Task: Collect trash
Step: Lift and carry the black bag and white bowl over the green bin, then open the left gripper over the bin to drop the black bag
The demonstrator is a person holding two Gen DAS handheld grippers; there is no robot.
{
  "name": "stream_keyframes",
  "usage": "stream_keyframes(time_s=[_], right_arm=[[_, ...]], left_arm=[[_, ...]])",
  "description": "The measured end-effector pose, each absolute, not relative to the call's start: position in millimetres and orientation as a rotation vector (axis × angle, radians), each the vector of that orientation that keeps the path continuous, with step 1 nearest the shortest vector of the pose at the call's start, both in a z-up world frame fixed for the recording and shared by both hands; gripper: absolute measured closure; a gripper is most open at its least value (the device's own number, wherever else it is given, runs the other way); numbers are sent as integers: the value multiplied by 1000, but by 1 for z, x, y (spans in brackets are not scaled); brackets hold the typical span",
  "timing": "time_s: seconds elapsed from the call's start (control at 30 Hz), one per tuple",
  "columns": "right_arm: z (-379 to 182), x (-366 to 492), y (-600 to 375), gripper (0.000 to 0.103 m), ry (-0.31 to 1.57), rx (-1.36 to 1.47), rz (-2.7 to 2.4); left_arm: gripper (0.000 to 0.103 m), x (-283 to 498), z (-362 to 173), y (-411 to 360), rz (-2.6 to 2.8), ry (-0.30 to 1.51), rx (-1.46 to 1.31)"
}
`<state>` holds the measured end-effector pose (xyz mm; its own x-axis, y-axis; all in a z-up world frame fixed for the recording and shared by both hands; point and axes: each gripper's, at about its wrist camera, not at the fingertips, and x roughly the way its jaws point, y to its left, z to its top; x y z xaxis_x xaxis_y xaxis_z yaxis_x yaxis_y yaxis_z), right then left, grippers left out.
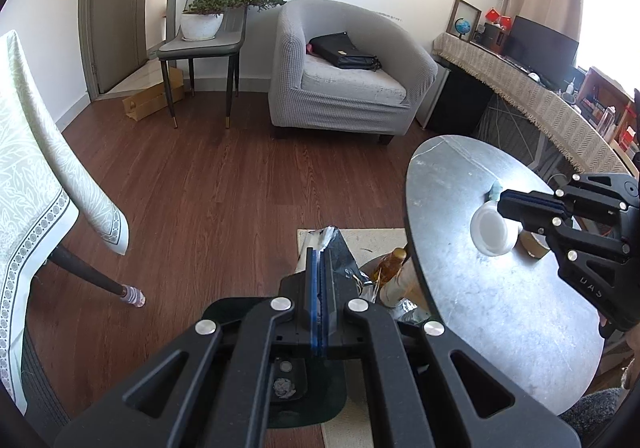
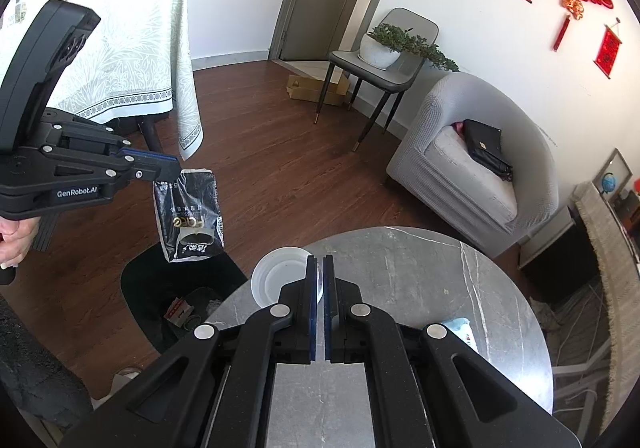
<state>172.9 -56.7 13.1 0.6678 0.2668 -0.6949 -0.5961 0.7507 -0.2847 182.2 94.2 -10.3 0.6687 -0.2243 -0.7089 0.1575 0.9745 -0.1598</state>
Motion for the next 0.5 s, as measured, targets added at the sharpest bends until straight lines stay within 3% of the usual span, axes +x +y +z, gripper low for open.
stream_keyframes(time_s=[0.5], right_arm=[[-7,176,6,101,767,-510,590]], left_arm=[[101,183,-94,137,-137,1048,-7]])
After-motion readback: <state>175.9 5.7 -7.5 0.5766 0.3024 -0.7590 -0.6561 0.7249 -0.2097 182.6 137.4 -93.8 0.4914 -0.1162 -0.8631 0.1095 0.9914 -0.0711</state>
